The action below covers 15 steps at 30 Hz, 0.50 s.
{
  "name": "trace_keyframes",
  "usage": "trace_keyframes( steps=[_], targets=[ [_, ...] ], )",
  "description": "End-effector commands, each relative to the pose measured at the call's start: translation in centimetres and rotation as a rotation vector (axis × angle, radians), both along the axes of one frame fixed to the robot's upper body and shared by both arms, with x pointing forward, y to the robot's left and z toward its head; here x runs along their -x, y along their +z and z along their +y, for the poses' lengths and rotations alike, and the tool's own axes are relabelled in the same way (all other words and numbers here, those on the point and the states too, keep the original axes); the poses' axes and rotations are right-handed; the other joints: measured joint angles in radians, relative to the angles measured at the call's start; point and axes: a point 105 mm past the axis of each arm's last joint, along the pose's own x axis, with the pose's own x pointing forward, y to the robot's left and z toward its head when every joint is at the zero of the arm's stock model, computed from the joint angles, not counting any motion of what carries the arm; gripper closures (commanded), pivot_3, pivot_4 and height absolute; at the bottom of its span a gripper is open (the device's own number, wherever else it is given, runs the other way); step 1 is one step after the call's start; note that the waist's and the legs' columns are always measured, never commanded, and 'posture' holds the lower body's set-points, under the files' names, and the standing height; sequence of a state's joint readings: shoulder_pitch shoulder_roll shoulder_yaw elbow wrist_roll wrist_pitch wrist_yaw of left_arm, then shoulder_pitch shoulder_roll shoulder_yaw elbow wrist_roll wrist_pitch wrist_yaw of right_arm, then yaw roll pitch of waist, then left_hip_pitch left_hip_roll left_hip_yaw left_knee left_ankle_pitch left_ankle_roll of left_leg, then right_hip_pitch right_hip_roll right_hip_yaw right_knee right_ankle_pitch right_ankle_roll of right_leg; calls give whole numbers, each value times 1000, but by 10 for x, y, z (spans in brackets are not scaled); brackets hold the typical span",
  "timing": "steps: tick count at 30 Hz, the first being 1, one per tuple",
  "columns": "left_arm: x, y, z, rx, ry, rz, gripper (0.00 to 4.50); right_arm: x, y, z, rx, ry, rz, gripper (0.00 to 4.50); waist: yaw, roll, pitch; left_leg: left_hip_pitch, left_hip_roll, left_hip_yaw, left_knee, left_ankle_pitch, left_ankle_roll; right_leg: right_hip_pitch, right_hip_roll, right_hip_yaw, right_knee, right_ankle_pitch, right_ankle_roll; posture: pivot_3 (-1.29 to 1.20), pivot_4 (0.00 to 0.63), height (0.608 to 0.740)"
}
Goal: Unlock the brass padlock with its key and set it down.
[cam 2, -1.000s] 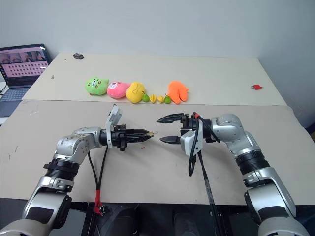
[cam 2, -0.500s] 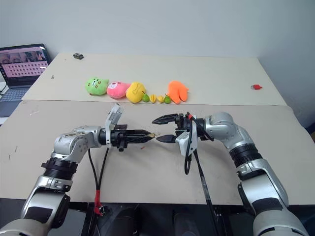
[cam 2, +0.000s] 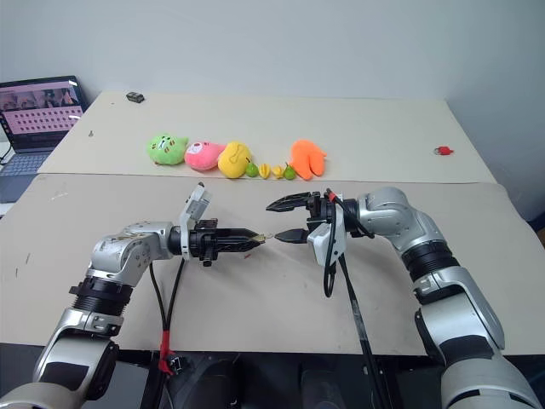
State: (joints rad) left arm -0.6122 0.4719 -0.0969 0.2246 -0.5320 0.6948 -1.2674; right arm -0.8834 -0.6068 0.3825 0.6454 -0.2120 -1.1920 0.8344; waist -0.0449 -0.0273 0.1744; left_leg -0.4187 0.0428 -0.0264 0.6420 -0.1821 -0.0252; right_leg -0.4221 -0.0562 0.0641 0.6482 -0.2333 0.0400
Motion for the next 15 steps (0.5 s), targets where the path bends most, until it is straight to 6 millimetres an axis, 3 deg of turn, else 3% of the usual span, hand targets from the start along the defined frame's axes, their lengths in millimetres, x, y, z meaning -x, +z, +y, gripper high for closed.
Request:
trace_keyframes(
  steps=[1,15],
  targets=[
    [-1,12,-2,27,-7,-41,3664,3,12,3,-51,22,-33,954,0,0,0,0,0,0,0,0,0,0,0,0,0,0,0,0,150,722],
    [-1,11,-3,32,-8,-37,3664,7,13,3,-57,32,-26,954,0,0,0,0,0,0,0,0,0,0,0,0,0,0,0,0,150,722]
  ],
)
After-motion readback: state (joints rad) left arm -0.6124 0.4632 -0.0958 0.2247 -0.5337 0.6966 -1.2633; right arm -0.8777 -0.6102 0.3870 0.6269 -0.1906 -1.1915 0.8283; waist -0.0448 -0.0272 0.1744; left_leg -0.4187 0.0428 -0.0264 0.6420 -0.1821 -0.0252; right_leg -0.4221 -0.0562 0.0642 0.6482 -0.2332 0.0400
